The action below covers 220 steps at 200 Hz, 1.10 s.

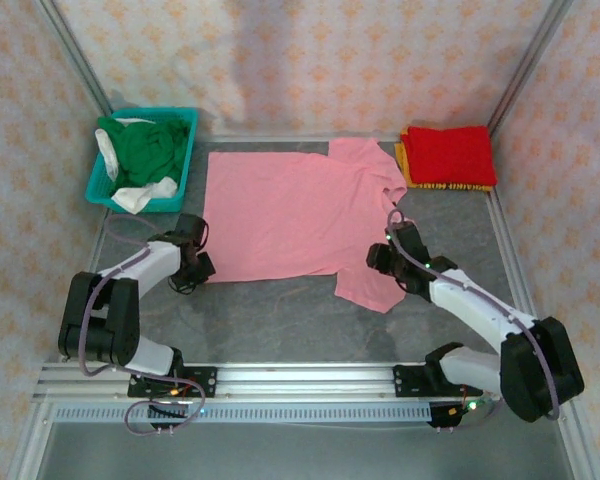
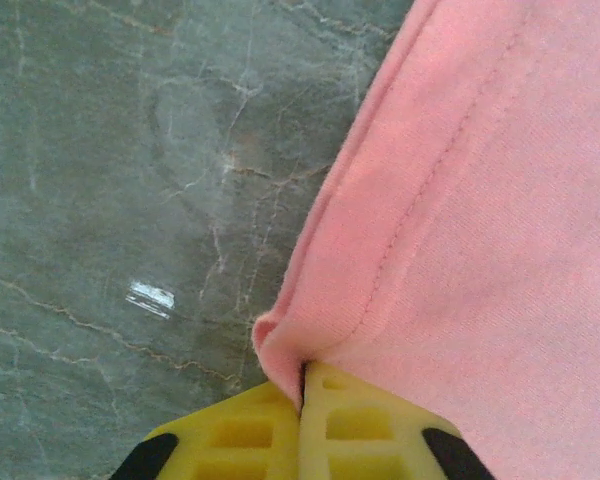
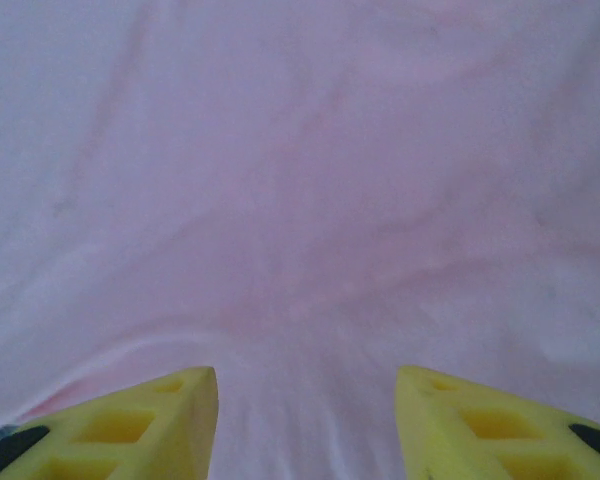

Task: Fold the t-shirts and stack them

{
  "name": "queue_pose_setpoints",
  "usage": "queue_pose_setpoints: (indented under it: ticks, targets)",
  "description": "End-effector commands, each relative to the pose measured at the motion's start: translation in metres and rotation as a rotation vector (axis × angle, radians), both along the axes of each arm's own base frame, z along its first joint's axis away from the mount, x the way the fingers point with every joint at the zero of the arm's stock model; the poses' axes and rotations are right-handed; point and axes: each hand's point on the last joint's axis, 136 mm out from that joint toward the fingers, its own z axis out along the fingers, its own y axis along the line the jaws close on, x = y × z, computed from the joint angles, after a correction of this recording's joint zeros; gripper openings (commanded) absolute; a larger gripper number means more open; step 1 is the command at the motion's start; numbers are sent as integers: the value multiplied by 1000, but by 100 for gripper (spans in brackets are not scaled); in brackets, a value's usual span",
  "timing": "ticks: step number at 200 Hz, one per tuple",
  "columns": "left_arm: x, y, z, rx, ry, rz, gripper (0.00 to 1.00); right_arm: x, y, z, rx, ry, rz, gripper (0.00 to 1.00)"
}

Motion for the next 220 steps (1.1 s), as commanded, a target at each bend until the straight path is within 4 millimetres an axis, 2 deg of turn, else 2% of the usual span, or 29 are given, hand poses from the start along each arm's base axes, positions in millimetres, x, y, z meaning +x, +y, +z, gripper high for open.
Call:
queue_pose_setpoints:
  ticks: [1, 32, 52, 88, 110, 142, 153, 176, 189, 201, 220]
  targets:
    - [4, 8, 11, 44, -37, 2, 1, -40, -20, -15, -21, 187, -123, 49]
    - [2, 10, 15, 53, -40, 5, 0, -83, -26, -36, 5, 370, -187, 48]
    - [2, 10, 15, 51, -52, 6, 0, -98, -24, -49, 35, 423, -188, 45]
    - [-1, 10, 14, 47, -58, 8, 0, -89, -6, -59, 118, 410, -153, 46]
    - [-2, 10, 16, 44, -67, 11, 0, -84, -3, -68, 120, 415, -154, 45]
    - [-5, 10, 17, 39, -76, 19, 0, -74, 0, -73, 120, 406, -150, 29]
    - [-6, 11, 18, 42, -80, 22, 0, -74, -2, -73, 111, 400, -158, 19]
    - [-6, 13, 22, 36, -92, 33, 0, -77, -12, -71, 72, 391, -184, 7]
    - [-7, 13, 23, 32, -93, 35, 0, -81, -16, -70, 57, 400, -191, 5]
    - [-8, 13, 24, 30, -88, 39, 0, -81, -18, -61, 61, 375, -197, 0]
    - [-11, 13, 24, 15, -82, 51, 0, -86, -22, -52, 57, 376, -207, 0]
